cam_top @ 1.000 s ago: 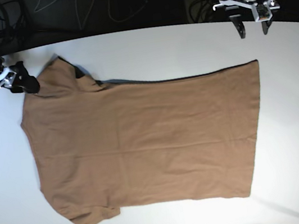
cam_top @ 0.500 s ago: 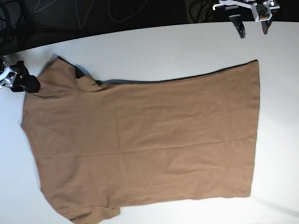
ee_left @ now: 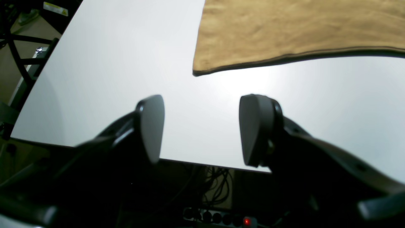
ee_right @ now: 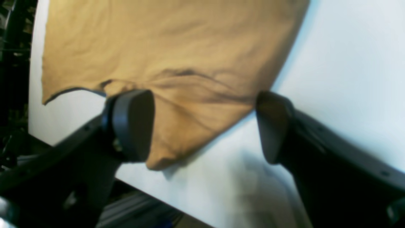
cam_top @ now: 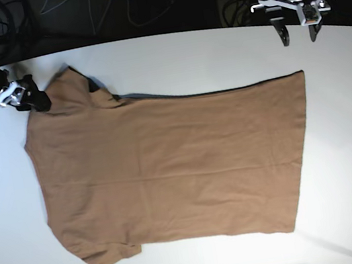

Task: Fold the T-shirt properly
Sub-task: 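Lower the right gripper onto the shoulder corner and pinch it, then lower the left gripper onto the hem corner and pinch it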

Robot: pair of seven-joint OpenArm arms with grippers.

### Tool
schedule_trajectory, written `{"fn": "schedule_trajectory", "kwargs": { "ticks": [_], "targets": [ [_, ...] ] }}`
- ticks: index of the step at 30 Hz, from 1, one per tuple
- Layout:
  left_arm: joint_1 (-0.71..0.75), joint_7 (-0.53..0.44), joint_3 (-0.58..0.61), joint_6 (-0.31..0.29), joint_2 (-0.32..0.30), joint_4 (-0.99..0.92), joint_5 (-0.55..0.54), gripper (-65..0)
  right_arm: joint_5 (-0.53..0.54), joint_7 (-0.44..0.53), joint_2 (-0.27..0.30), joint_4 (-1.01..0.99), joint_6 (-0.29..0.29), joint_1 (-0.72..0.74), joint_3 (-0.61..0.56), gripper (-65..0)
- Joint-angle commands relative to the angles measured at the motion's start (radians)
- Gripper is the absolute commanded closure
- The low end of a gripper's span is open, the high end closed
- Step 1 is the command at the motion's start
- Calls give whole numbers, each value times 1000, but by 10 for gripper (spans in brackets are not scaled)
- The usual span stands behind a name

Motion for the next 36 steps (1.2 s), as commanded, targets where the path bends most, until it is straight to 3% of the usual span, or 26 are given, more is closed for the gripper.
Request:
{"fn": "schedule_trajectory", "kwargs": {
  "ticks": [1,16,19,28,36],
  "targets": [
    [12,-24,-7,7,-7,19,3,-369,21,11,19,14,13,1,2,-495],
    [12,-22,-42,7,9,19,3,-369,21,11,4,14,13,22,-63,-486],
    [6,-27,-87,5,41,19,6,-369,21,11,4,14,13,24,-63,-403],
    [3,-21,-106,4,49,19,6,-368,21,-12,4,12,13,37,-64,-15],
    [1,-21,-106,4,43,25,6,-368,19,-38,4,-8,13,51,-63,-4]
  ]
}}
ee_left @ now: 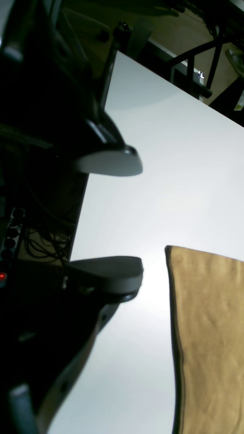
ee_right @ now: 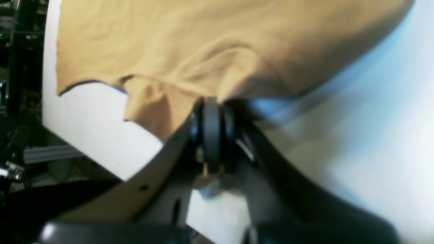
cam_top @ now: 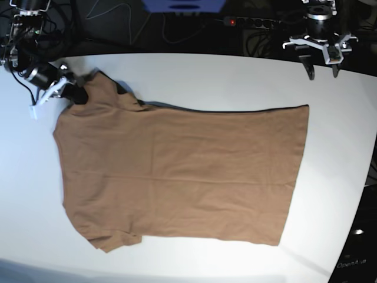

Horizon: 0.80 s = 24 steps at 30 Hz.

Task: Fold the T-shirt properly
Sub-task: 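Lower the left gripper onto the hem corner and pinch it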

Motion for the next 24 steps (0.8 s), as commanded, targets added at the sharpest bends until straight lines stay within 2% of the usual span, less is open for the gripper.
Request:
{"fn": "schedule_trajectory", "kwargs": {
  "ticks": [1,8,11,13,18,21,24],
  "targets": [
    [7,-25,-4,4,-8,31,-1,-368,24,12,17,12,14,4,6,-4],
    [-22,-14,-2,4,-11,66,-8,-368,24,12,19,12,14,0,3,-4],
    [-65,99,-4,-11,-13,69,-7,-370,24,12,25,12,14,0,-16,-4],
    [-84,152,-10,-80,-7,71,-10,-371,24,12,37,12,14,0,-33,-4],
    [-156,182,-58,-227,13,51,-10,-372,22,12,40,12,14,0,-46,-4],
    [-231,299,-116,-292,19,17,-10,-372,4,12,42,13,14,2,-45,-4],
    [-337,397,-208,-438,18,-40,-10,-373,-4,15,38,13,14,2,-39,-4]
  ]
}}
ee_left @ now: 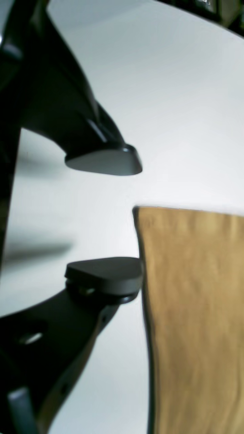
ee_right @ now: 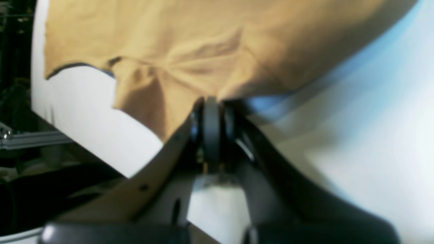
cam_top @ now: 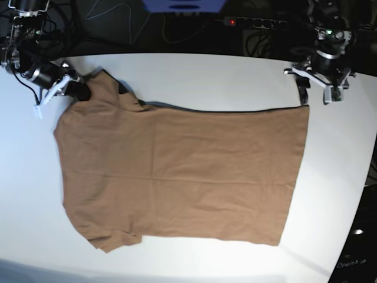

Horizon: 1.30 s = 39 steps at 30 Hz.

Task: Fold the T-shirt properly
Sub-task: 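Lower the left gripper onto the hem corner and pinch it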

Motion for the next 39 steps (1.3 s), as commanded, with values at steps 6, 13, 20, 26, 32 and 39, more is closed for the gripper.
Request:
{"fn": "schedule_trajectory", "kwargs": {
  "ticks": [6,13,20,26,32,39],
  "targets": [
    [-184,138,-195,-212,-15,-57,1,-373,22,20,16,15,14,2,9,-4],
    [-282,211,-222,-212,-24,-186,127,-373,22,20,-2,15,14,4,9,-4],
    [-274,211,-226,-212,-18,-224,152,-373,22,16,-4,15,14,2,6,-4],
    [-268,207,-295,-212,-16,-226,144,-372,22,14,-4,15,14,2,4,-4],
    [-300,211,-414,-212,-16,-224,144,-371,15,14,-4,15,14,2,4,-4],
    [-305,213,-430,-212,25,-163,144,-372,15,14,-5,15,14,2,4,-4]
  ]
}}
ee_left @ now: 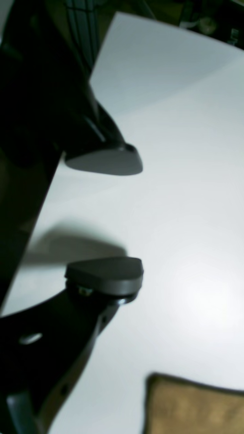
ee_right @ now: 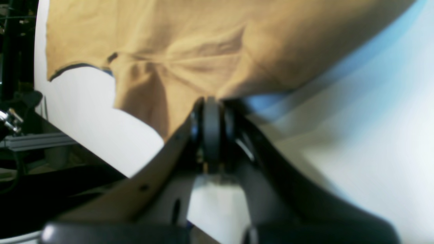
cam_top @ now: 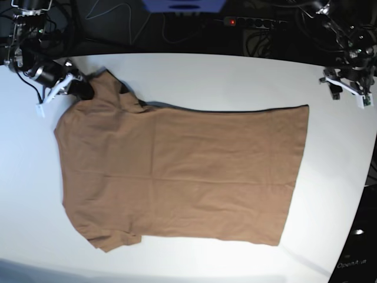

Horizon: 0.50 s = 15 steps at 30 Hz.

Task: Fold the T-shirt properly
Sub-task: 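Lower the left gripper onto the hem corner and pinch it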

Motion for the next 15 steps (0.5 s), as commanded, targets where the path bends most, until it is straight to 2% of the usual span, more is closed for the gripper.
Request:
{"fn": "schedule_trajectory", "kwargs": {
  "ticks": [1,5,7,9,15],
  "targets": [
    [-9,-18,1,-7,1,50,-13,-372,18,14,17,14,14,4,4,-4],
    [-9,-15,5,-7,80,179,-4,-372,17,12,5,14,14,4,3,-4],
    [-15,23,8,-7,101,243,-4,-372,17,12,3,17,14,4,3,-4],
    [-19,90,32,-7,100,279,-4,-372,17,12,3,17,14,4,3,-4],
    [-22,245,173,-7,32,279,-13,-372,17,14,5,18,14,4,-12,-4]
  ]
}}
